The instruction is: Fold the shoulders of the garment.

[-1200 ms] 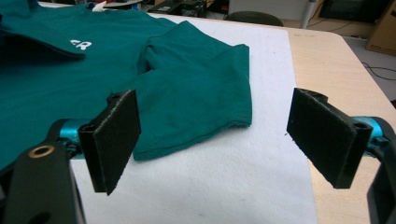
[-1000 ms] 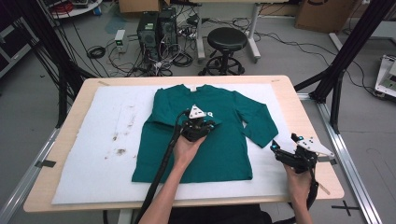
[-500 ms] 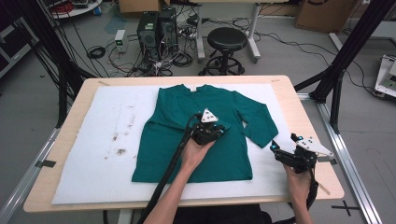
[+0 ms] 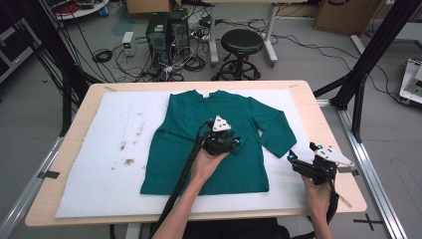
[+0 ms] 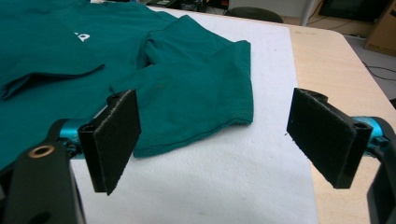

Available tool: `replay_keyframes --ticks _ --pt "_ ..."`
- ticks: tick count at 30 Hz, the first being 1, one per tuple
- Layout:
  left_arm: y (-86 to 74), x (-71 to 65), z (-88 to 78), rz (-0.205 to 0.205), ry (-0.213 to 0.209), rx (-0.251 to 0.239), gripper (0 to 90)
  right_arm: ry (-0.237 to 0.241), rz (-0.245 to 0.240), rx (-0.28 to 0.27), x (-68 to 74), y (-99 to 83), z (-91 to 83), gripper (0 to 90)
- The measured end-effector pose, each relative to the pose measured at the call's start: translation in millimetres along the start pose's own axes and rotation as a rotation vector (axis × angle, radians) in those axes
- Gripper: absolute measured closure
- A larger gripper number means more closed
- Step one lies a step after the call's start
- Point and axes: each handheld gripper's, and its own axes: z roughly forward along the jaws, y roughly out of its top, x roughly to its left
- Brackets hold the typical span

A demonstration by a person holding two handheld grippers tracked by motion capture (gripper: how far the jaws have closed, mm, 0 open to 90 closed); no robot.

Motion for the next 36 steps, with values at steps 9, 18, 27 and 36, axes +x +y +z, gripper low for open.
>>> replay_keyframes --ticks 9,18,27,36 --pt "0.6 -13.3 46.7 0.039 0.059 0.163 61.7 0.002 -0.001 0.002 0.5 0.1 0.1 18.0" --pt "-4.4 -10.2 58.9 0.063 0.077 0.207 82.3 -0.002 -0.004 0.007 0.5 0.3 0.8 18.0" --pt "0.7 -14.4 47.7 0.08 -0.054 0.164 83.7 -0.002 -0.007 0.012 1.2 0.4 0.9 18.0" --pt "3.8 -12.4 27.8 0.077 -0.035 0.112 54.5 0.0 -0.011 0.008 1.3 0.4 0.8 18.0"
